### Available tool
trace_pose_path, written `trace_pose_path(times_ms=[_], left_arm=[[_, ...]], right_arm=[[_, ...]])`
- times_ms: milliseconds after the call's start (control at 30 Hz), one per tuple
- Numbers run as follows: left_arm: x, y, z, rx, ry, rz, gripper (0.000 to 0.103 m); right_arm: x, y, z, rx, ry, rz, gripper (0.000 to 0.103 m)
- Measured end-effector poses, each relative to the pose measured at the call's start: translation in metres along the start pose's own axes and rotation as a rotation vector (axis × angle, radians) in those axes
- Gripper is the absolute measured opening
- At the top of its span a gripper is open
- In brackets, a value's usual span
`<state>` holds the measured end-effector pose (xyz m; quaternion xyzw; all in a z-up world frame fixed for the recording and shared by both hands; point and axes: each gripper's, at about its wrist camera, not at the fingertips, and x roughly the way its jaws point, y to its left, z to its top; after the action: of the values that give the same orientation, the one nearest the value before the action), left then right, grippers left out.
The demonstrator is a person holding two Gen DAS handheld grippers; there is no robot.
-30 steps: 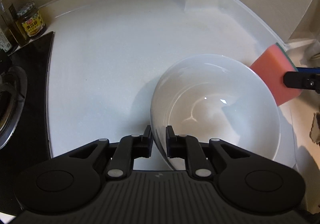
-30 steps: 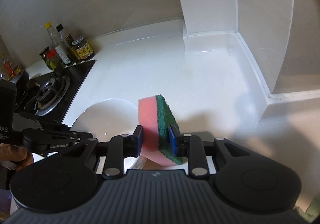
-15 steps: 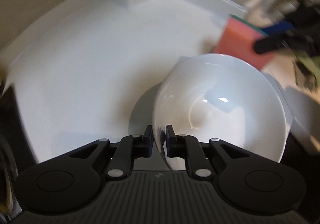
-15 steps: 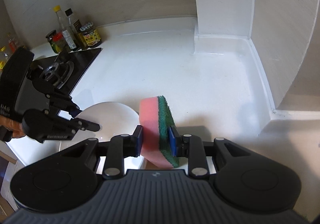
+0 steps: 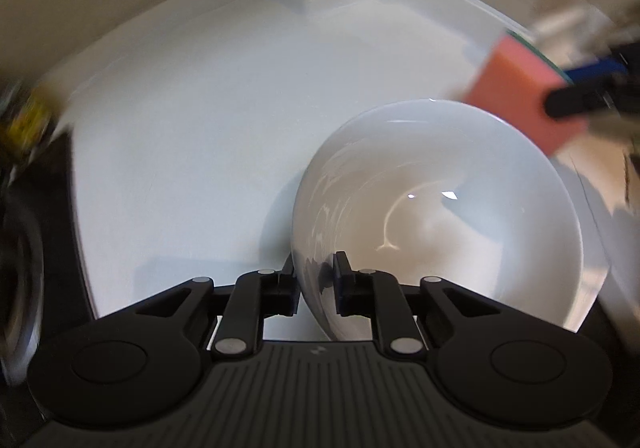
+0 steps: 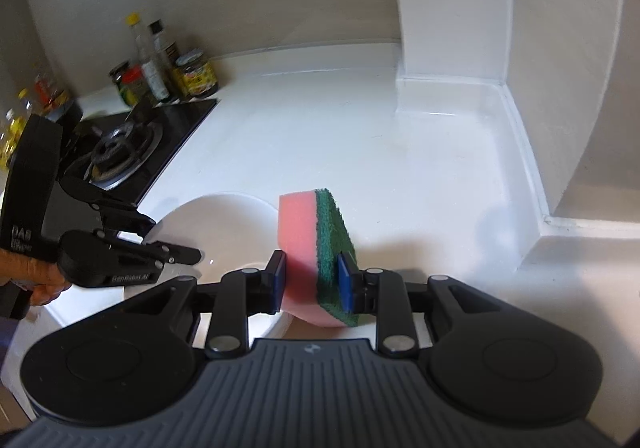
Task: Clean bowl
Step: 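Scrub the bowl's outer wall with the sponge while the left gripper holds the rim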
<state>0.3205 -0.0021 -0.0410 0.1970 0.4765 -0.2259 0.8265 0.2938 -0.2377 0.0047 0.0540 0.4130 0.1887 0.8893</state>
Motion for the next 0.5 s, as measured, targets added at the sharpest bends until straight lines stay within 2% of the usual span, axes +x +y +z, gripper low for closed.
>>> trace_pose_path(times_ms=[67, 167, 267, 400, 500], left_arm=[[0.005, 0.004, 0.006, 0.078, -0.001, -0.051, 0.018], [0.007, 0.011, 0.010, 0.074, -0.009, -0.100, 0.018], [0.000, 0.013, 0.003, -0.036, -0.005, -0.050, 0.024], [-0.017, 0.007, -0.016, -0.195, -0.033, 0.030, 0.024], [-0.021, 0.006, -0.026, -0.266, -0.045, 0.027, 0.022]], right_arm=[[0.002, -0.010, 0.005, 0.037, 0.004, 0.002, 0.023], [0.005, -0.024, 0.006, 0.098, 0.005, 0.031, 0.023], [0.004, -0.031, 0.004, 0.135, 0.001, 0.043, 0.023], [0.003, -0.033, 0.000, 0.156, -0.007, 0.045, 0.023], [0.002, -0.032, -0.005, 0.171, -0.009, 0.064, 0.023]])
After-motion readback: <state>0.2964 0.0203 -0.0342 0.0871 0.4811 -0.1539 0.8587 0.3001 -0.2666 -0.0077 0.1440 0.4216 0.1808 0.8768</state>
